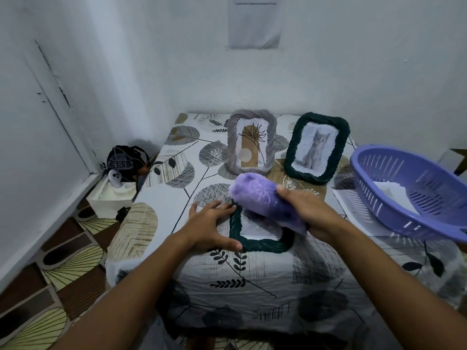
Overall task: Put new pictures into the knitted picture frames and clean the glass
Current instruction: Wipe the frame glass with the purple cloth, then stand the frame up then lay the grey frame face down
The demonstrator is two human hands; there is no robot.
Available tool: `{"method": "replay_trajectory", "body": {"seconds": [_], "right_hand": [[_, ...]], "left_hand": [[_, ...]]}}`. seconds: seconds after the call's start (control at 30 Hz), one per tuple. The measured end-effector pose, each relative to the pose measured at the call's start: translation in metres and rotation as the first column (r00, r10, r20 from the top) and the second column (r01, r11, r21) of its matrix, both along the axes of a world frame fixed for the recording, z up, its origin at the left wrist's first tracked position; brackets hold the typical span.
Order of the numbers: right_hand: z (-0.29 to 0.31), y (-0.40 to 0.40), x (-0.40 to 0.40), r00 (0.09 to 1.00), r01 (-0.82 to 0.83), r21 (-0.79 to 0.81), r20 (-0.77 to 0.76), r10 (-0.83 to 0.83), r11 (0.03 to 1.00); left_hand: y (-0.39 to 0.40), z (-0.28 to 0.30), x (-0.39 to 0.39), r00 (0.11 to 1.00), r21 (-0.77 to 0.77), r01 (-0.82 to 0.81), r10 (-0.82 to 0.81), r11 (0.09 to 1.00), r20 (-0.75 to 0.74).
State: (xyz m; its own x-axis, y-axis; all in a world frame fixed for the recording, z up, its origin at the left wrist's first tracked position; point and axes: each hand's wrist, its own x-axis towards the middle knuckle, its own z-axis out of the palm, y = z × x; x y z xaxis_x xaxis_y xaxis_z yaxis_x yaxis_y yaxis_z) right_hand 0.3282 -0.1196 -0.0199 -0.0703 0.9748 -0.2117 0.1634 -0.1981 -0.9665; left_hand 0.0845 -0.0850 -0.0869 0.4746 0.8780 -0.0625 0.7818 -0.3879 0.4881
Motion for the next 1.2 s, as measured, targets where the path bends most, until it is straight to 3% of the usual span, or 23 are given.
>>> {"method": "replay_trajectory", "body": {"seconds": [0.1, 0.17, 0.23, 0.33, 0.4, 0.5, 0.93, 1.2], "right_hand": [[0.016, 0.005, -0.001, 0.946, -0.032, -0.100, -0.324, -0.002, 0.995], [0.020, 0.007, -0.008, 0.874, -0.064, -0.132, -0.485, -0.008, 0.989], [0.020, 0.008, -0.021, 0.788, -0.093, -0.130, -0.616, -0.007, 0.987], [0.018, 0.012, -0.045, 0.679, -0.135, -0.094, -0.734, 0.023, 0.986], [0.016, 0.015, -0.062, 0.611, -0.172, -0.075, -0.790, 0.047, 0.982], [0.008, 0.024, -0.085, 0.562, -0.211, -0.086, -0.825, 0.049, 0.974], [-0.002, 0.065, -0.169, 0.642, -0.240, -0.122, -0.764, 0.063, 0.963], [-0.038, 0.066, -0.187, 0.827, -0.216, -0.367, -0.562, -0.031, 0.905]], "left_hand": [[-0.004, 0.020, 0.001, 0.923, -0.196, -0.003, 0.078, 0.981, 0.377], [-0.012, 0.032, 0.004, 0.752, -0.232, -0.066, 0.201, 0.970, 0.628], [-0.017, 0.039, 0.005, 0.494, -0.396, -0.115, 0.398, 0.911, 0.773], [-0.019, 0.040, 0.002, 0.108, -0.687, 0.135, 0.679, 0.714, 0.726], [-0.019, 0.041, -0.009, -0.039, -0.710, 0.260, 0.742, 0.654, 0.670], [-0.017, 0.050, -0.033, -0.169, -0.673, 0.315, 0.737, 0.669, 0.654], [0.032, 0.075, -0.140, 0.027, -0.751, 0.016, 0.750, 0.660, 0.660], [0.041, 0.048, -0.149, 0.219, -0.841, -0.191, 0.857, 0.507, 0.467]]}}
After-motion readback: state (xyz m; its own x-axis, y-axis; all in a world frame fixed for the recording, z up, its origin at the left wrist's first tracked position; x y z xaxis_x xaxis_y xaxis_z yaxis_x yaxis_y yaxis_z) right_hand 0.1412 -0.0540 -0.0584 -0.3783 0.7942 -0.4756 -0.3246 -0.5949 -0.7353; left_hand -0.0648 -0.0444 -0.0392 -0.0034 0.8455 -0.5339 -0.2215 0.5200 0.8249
